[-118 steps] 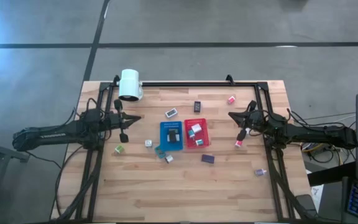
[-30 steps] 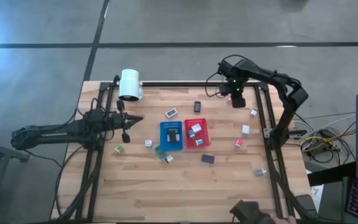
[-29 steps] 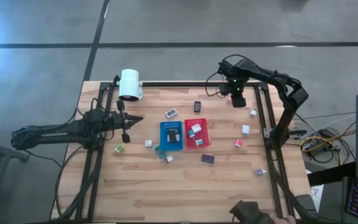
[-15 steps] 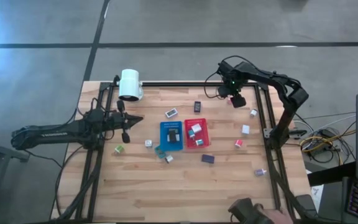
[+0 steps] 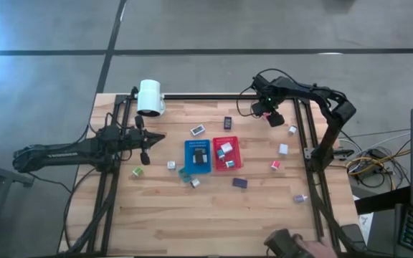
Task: Pick & Place Office items
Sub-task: Put the top pink adaptor into the red bin
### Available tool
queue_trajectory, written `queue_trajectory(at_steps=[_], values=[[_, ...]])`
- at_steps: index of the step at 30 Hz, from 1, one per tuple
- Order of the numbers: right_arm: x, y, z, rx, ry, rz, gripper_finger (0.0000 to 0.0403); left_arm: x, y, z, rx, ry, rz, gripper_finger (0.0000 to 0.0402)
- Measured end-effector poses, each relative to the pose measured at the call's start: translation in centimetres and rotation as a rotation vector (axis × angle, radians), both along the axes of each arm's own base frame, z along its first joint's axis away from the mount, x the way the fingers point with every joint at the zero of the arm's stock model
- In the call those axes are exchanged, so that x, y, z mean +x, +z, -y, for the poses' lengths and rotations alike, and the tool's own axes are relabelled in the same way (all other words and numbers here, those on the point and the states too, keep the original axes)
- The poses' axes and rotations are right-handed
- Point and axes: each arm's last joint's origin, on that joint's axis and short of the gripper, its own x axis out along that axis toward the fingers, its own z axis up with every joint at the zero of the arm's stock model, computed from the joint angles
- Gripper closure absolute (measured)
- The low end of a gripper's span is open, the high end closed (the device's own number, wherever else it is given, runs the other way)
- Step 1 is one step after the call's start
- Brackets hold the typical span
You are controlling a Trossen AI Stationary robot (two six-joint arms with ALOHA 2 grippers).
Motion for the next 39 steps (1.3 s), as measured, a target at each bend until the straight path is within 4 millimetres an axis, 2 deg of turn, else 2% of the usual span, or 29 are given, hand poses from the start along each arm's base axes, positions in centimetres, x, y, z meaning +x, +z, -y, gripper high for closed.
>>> queue_trajectory(at_steps=[20, 25, 31, 35, 39], values=[[-0.8, -2.7, -0.1, -0.028, 0.000, 0.024, 0.0177, 0.0, 0.0, 0.0, 0.026, -0.002, -0.006, 0.0389], [-0.8, -2.7, -0.1, -0.027, -0.038, 0.035, 0.0202, 0.0, 0.0, 0.0, 0.027, -0.002, -0.006, 0.0389], [-0.8, -2.6, -0.2, -0.036, -0.149, 0.042, 0.0284, 0.0, 0.0, 0.0, 0.028, -0.003, -0.007, 0.0388], [-0.3, -2.3, -0.3, -0.034, -0.199, 0.063, 0.0286, 0.0, 0.0, 0.0, 0.028, -0.003, -0.007, 0.0389], [1.7, -0.2, -0.5, 0.014, -0.229, 0.185, 0.0286, 0.0, 0.0, 0.0, 0.028, -0.003, -0.007, 0.0389]])
